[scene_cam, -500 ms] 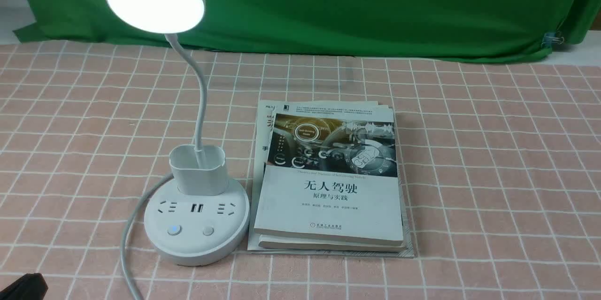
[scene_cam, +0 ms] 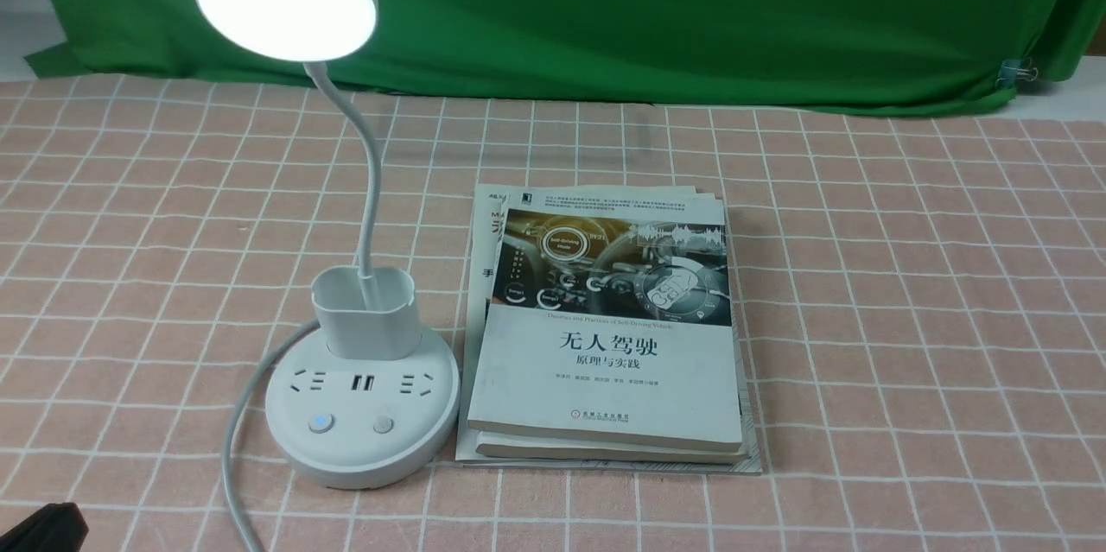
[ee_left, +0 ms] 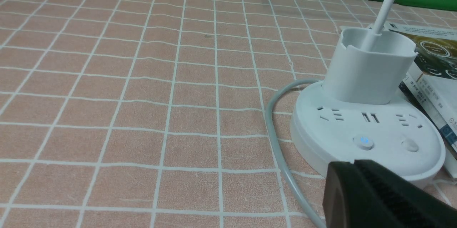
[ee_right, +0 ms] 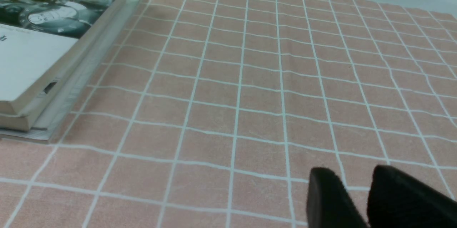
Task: Turn off the table lamp on the pink coffee tablecloth by hand.
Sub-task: 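Press the power button on the round power strip under the lamp with the left gripper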
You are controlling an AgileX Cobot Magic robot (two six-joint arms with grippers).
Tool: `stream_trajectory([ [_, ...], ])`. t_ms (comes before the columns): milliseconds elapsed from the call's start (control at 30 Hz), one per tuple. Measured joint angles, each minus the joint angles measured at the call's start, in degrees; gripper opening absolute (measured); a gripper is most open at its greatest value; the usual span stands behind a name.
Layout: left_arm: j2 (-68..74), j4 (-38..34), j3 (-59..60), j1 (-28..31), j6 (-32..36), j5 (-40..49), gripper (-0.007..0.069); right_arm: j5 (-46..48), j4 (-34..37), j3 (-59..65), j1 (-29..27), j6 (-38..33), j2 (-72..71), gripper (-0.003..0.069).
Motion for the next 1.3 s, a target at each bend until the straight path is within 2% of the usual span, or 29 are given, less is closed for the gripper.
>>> stream_trajectory([
  [167,0.0,-0.45,0.0,0.0,0.0,-0.18,0.0004,0.0,0.0,0.0,0.0,0.0,0.0,0.0242],
  [233,0.0,-5.84,0.0,0.0,-0.82,-1.88,0.0004,0.0,0.0,0.0,0.0,0.0,0.0,0.0242],
  [433,0.0,-30.33,0.0,0.0,-3.87,-10.94,0.0004,0.0,0.0,0.0,0.0,0.0,0.0,0.0242],
  [567,0.0,-36.47,0.0,0.0,-4.28,-17.94,0.0004,0.0,0.0,0.0,0.0,0.0,0.0,0.0242],
  [700,0.0,-36.43,-0.2,0.0,-4.38,-18.82,0.0004,0.0,0.0,0.0,0.0,0.0,0.0,0.0242],
  [867,7.37,-30.93,-9.45,0.0,-4.38,-7.16,0.0004,0.0,0.0,0.0,0.0,0.0,0.0,0.0242],
  [967,21.09,-23.03,-22.12,0.0,-4.01,9.06,0.0004,0.0,0.0,0.0,0.0,0.0,0.0,0.0242],
  [1000,21.09,-22.6,-22.88,0.0,-3.88,10.11,0.0004,0.0,0.0,0.0,0.0,0.0,0.0,0.0242],
  [1033,28.15,-19.69,-28.6,0.0,-2.45,18.74,0.0004,0.0,0.0,0.0,0.0,0.0,0.0,0.0242],
  [1100,36.99,-16.89,-34.73,0.0,-0.03,27.78,0.0004,0.0,0.0,0.0,0.0,0.0,0.0,0.0242],
  [1200,47.4,-14.32,-40.6,0.0,3.12,34.5,0.0004,0.0,0.0,0.0,0.0,0.0,0.0,0.0242],
  [1300,56.99,-12.14,-44.57,-0.13,4.54,36.5,0.0004,0.0,0.0,0.0,0.0,0.0,0.0,0.0242],
])
